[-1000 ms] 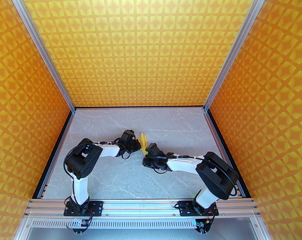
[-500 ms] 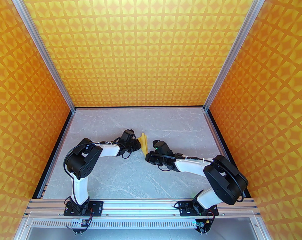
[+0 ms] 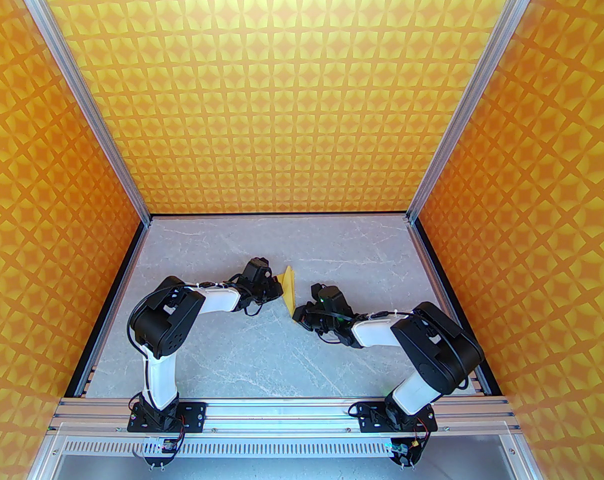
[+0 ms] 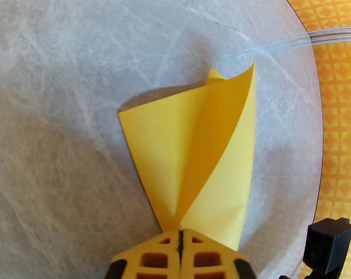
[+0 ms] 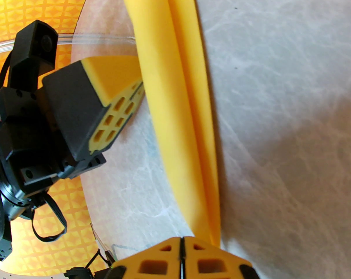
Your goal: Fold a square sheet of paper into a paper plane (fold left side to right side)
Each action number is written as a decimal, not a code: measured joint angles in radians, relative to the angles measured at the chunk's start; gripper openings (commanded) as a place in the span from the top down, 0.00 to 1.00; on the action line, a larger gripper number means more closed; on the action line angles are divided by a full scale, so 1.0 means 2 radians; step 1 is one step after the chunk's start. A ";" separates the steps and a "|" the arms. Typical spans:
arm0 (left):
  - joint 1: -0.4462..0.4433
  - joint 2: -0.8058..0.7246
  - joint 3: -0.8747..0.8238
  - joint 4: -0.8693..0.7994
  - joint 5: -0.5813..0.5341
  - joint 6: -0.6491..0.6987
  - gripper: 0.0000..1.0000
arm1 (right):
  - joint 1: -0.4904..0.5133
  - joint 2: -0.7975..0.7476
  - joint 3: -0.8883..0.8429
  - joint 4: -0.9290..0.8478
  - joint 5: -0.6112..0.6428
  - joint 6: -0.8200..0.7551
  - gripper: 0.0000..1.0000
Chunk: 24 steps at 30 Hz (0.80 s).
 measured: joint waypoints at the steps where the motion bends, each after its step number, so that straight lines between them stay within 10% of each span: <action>1: 0.000 0.000 0.000 -0.001 0.000 0.000 1.00 | 0.000 0.002 0.000 0.003 -0.001 0.001 0.91; 24: 0.000 0.007 0.011 -0.011 0.000 0.000 1.00 | 0.000 0.009 -0.007 -0.010 -0.004 -0.004 0.88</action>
